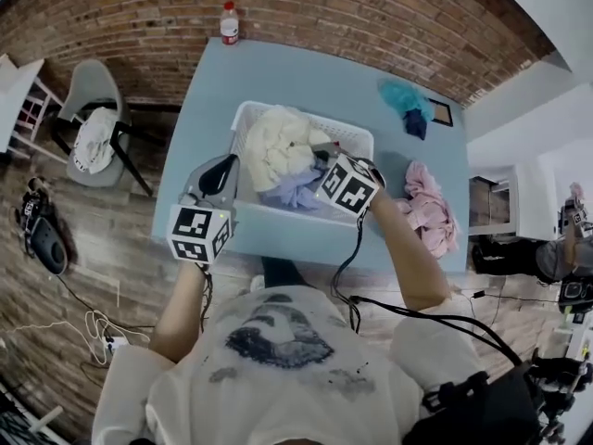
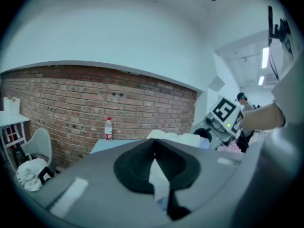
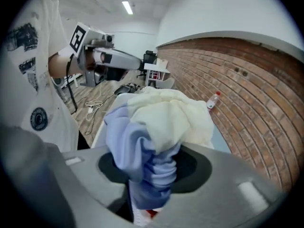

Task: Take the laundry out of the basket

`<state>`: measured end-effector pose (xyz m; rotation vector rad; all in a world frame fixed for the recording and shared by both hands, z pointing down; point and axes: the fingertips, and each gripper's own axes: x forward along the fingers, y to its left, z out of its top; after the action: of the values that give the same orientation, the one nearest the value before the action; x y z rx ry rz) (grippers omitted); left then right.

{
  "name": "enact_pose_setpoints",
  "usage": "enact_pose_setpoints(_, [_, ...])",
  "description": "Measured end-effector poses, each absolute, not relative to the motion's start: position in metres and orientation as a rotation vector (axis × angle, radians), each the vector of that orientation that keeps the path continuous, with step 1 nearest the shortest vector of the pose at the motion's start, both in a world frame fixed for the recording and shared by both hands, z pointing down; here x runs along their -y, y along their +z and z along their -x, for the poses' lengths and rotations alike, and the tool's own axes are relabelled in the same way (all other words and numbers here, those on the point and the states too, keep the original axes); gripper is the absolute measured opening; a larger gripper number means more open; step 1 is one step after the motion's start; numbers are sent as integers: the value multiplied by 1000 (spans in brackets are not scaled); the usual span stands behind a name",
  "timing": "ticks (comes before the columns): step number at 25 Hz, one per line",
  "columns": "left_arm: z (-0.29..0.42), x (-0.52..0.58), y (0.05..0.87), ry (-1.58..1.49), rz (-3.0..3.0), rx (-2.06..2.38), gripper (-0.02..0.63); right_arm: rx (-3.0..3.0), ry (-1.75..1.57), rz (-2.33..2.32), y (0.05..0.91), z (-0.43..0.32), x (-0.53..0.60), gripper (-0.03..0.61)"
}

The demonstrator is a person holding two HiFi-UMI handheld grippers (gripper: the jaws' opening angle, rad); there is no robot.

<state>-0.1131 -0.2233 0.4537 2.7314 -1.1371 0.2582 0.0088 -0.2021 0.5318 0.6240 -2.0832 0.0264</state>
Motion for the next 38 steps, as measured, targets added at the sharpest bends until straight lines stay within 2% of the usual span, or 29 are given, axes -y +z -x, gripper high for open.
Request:
enact_pose_setpoints(18, [108, 143, 410, 153, -2814, 1050, -9, 2203, 410, -1697, 409, -60, 136, 184])
enact_pose_setpoints(30, [76, 127, 362, 96, -2882, 1104, -9, 2313, 313, -1882, 323, -93, 96, 184])
enact_pose_setpoints(38, [54, 116, 326, 55, -2936, 1171, -9, 2317, 251, -1902, 311, -103, 73, 184])
